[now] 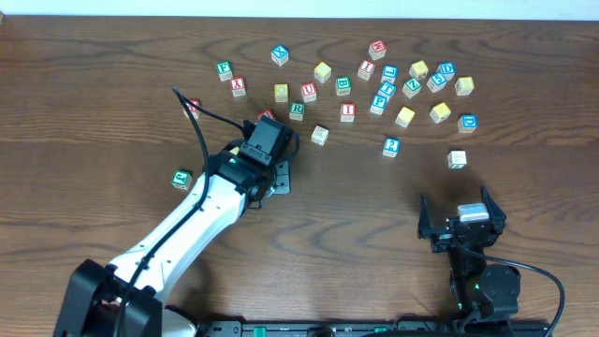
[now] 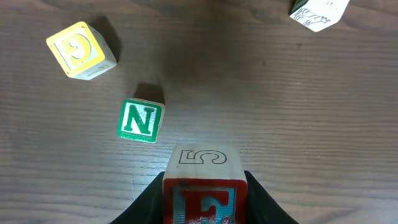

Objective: Spell out NEURIPS
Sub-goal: 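Carry the E block toward the right of the N block, then lower the E block onto the table right of the N block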

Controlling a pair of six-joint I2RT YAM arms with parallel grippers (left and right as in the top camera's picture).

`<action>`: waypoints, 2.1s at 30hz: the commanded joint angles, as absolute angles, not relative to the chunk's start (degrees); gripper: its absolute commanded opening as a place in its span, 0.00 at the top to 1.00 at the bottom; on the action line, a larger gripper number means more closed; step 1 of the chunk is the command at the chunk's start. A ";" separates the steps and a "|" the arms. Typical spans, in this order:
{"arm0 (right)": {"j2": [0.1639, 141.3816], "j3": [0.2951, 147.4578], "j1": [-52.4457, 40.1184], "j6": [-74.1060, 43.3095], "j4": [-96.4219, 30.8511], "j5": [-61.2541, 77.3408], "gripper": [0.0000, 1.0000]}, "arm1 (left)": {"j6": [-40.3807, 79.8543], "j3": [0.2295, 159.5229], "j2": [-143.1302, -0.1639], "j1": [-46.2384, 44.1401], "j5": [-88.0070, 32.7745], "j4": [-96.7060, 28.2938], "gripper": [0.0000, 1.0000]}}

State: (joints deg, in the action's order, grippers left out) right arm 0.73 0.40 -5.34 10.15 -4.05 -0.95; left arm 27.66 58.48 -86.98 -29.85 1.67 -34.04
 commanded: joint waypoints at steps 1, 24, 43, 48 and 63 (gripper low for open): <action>0.45 0.32 -4.82 10.55 -4.29 -0.91 0.01 | 29.06 58.17 -87.77 -30.00 2.61 -33.93 0.91; 0.45 0.32 -4.82 10.55 -4.29 -0.91 0.01 | 30.09 54.92 -91.53 -30.00 2.66 -25.54 0.92; 0.45 0.32 -4.82 10.55 -4.29 -0.91 0.01 | 28.29 52.18 -92.53 -29.98 3.73 -23.22 0.91; 0.45 0.32 -4.82 10.55 -4.27 -0.91 0.01 | 28.08 52.18 -94.87 -29.98 4.14 -22.31 0.87; 0.45 0.32 -4.82 10.55 -4.29 -0.91 0.01 | 26.63 52.18 -98.21 -29.98 4.36 -20.38 0.83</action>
State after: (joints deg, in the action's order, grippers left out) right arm 0.73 0.40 -5.34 10.15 -4.05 -0.95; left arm 27.99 52.77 -96.97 -29.85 3.27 -20.78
